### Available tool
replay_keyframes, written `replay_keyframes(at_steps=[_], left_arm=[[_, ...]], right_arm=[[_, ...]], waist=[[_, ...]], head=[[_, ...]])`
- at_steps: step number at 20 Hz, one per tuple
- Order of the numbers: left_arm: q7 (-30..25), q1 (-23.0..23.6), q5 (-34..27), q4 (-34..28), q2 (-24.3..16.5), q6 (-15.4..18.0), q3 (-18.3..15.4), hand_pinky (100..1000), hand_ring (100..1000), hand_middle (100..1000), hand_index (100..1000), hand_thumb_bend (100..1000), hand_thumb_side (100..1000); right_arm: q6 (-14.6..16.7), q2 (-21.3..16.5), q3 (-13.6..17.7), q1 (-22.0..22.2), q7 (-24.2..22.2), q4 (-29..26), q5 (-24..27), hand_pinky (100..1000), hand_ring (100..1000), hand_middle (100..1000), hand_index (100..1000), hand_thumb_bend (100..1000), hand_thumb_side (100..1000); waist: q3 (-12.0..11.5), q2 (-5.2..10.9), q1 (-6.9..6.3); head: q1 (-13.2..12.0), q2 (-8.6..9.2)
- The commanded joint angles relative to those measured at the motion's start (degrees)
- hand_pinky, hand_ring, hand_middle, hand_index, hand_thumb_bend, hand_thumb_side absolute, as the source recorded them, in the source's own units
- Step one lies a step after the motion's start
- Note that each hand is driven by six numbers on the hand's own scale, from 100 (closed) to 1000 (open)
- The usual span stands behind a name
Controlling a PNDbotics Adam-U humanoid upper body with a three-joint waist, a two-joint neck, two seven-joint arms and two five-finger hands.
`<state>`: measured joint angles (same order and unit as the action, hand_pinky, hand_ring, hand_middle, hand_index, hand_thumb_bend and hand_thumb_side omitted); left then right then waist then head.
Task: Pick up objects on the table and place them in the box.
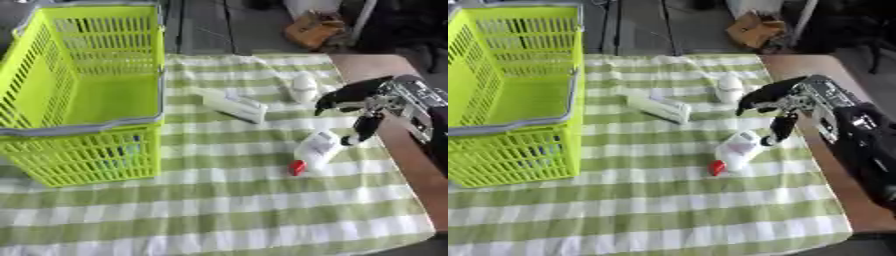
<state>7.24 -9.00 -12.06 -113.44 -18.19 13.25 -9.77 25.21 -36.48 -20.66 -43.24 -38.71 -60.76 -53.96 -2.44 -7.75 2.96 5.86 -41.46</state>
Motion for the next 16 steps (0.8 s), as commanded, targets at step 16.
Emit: replay_keyframes(at_steps=[16], left_arm=[[-0.17, -0.65, -0.09, -1.15, -1.69, 0.09, -0.12, 714, 894, 866, 813, 296, 880]], right_arm=[[5.64, -1.66, -5.59, 1.53, -13.26, -6.43, 16.06, 849, 919, 932, 947, 554, 182]], waist=[[-0.16, 0.95, -0.12]], head=[[0.55, 0.49]])
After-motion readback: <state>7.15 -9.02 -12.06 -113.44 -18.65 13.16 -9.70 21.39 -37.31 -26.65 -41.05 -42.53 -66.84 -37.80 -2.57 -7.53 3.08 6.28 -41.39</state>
